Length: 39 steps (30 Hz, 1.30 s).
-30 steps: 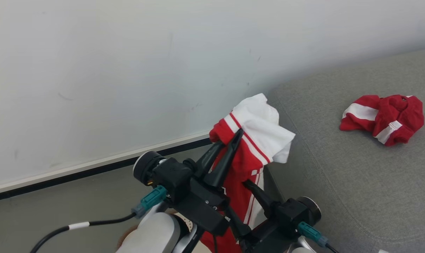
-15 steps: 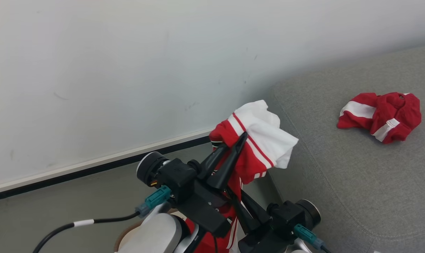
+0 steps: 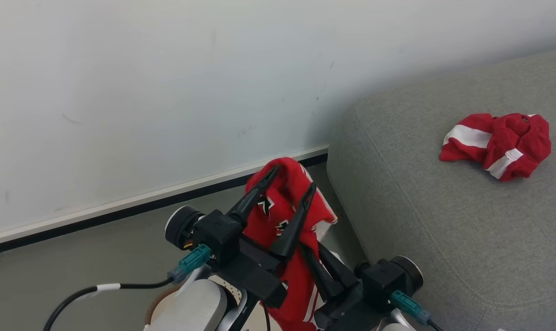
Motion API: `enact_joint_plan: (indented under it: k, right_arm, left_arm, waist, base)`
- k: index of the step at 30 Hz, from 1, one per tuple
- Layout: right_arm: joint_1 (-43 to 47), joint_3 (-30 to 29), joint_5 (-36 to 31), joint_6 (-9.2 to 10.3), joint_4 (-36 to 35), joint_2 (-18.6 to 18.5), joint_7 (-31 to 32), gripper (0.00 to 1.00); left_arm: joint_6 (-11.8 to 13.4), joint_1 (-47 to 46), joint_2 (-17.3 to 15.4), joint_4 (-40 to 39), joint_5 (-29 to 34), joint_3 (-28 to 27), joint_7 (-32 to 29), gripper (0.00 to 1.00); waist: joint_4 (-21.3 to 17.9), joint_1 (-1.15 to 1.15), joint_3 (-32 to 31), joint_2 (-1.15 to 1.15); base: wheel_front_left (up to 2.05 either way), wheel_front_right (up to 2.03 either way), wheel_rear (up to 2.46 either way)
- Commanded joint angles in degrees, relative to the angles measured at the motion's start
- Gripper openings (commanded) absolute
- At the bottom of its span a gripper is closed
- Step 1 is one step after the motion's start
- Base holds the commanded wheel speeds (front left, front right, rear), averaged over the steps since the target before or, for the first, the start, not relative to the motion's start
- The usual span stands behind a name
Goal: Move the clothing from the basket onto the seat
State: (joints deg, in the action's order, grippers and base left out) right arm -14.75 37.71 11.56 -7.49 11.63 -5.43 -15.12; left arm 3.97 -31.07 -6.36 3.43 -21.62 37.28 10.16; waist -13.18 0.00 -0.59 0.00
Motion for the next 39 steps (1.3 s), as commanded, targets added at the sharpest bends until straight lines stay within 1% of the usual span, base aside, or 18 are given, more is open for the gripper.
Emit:
enact_joint_plan:
  k: [1, 6, 11, 16, 26, 27, 29, 34, 38, 39]
  right_arm:
    - [-0.1, 0.0, 0.3, -0.01, -0.3, -0.3, 0.0, 0.0]
    - [-0.1, -1.1, 0.2, -0.01, -0.7, -0.7, -0.1, 0.0]
    - [-0.4, -3.0, -0.7, -0.01, -1.6, -1.0, -0.1, 0.0]
    - [-0.9, -4.8, -1.0, -0.01, -3.0, -0.8, -0.1, 0.0]
    - [0.0, -8.0, -2.4, -0.01, -6.7, 0.0, -0.1, 0.0]
    - [0.0, -8.0, -2.4, -0.01, -6.7, 0.0, -0.1, 0.0]
    - [0.2, -8.8, -2.6, -0.01, -7.5, 0.2, -0.1, 0.0]
    - [1.5, -12.0, -3.1, -0.01, -10.4, 1.1, 0.0, 0.0]
    - [2.6, -14.8, -4.0, -0.01, -12.7, 1.6, -0.1, 0.0]
    - [3.3, -15.9, -4.5, -0.01, -13.7, 1.9, -0.1, 0.0]
  left_arm:
    - [0.2, -0.2, -0.1, 0.3, 0.2, -0.1, 0.4, 1.0]
    - [0.1, -0.1, -0.4, 0.6, -0.3, 0.1, 0.1, 1.0]
    - [0.2, 0.0, -1.0, 0.4, -0.3, 0.3, -0.3, 1.0]
    - [0.2, -0.1, -1.5, 0.0, -0.1, 0.5, -0.1, 1.0]
    - [0.4, -1.4, -2.6, 0.4, 0.8, 1.0, -1.0, 1.0]
    - [0.4, -1.4, -2.6, 0.4, 0.8, 1.0, -1.0, 1.0]
    - [0.3, -2.1, -2.7, 0.4, 1.2, 1.3, -1.4, 1.0]
    - [-1.1, -3.7, -2.4, 1.4, 1.3, 2.5, -2.1, 1.0]
    - [-2.6, -5.6, -1.7, 3.0, 1.2, 3.7, -2.3, 1.0]
    - [-3.4, -6.4, -1.4, 3.8, 1.1, 4.3, -2.2, 1.0]
  waist:
    - [0.0, 0.0, 0.2, 0.0]
    - [-0.3, 0.0, 0.4, 0.0]
    - [-2.0, 0.0, 1.1, 0.0]
    - [-5.5, 0.0, 2.1, 0.0]
    - [-14.4, 0.0, 5.2, 0.0]
    - [-14.4, 0.0, 5.2, 0.0]
    - [-16.0, 0.0, 6.2, 0.0]
    - [-17.6, 0.0, 8.8, 0.0]
    - [-18.2, 0.0, 10.5, 0.0]
    - [-18.5, 0.0, 11.1, 0.0]
  base:
    - [0.0, 0.0, 0.0]
    - [0.0, 0.0, 0.0]
    - [0.0, 0.0, 0.0]
    - [0.0, 0.0, 0.0]
    - [0.0, 0.0, 0.0]
    - [0.0, 0.0, 0.0]
    - [0.0, 0.0, 0.0]
    - [0.0, 0.0, 0.0]
    - [0.0, 0.0, 0.0]
    - [0.0, 0.0, 0.0]
